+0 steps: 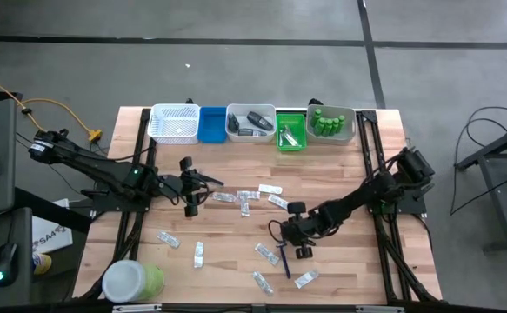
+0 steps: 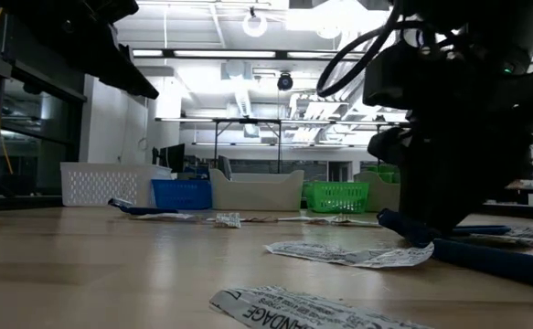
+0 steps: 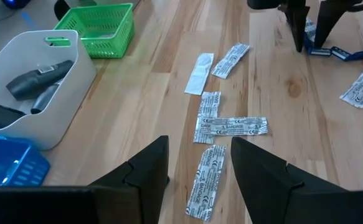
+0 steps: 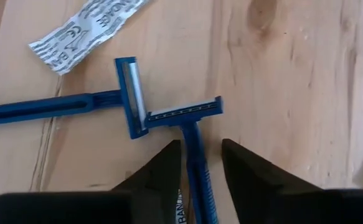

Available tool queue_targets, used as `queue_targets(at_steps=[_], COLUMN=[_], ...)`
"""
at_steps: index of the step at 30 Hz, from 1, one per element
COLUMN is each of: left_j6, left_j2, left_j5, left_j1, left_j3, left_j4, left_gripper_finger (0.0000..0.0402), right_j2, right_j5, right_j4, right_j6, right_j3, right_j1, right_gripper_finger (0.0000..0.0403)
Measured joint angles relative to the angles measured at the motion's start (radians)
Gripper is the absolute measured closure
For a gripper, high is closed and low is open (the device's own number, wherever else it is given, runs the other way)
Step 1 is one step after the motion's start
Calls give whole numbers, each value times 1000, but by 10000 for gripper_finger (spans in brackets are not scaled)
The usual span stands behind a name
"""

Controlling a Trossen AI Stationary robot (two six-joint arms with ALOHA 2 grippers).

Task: Pick & Place Travel size toiletries
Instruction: Put the razor into the blue bin

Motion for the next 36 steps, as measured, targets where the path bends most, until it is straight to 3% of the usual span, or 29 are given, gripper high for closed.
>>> queue_targets(at_steps=[7, 16, 32, 36], left_j6=[0, -3, -14, -19], left_j2=[0, 0, 0, 0], left_j5=[0, 0, 6, 6], left_j1=[0, 0, 0, 0], left_j3=[0, 0, 1, 1], left_j4=[0, 2, -1, -12], left_gripper_finger=[229, 229, 229, 229], right_j2=[1, -17, -85, -85], right_j5=[-60, -102, -81, -133], right_j4=[-5, 6, 18, 1], right_j6=[13, 8, -25, -16], right_j3=[0, -4, -4, -4], right_j1=[-33, -89, -169, -177], right_gripper_finger=[381, 380, 401, 402])
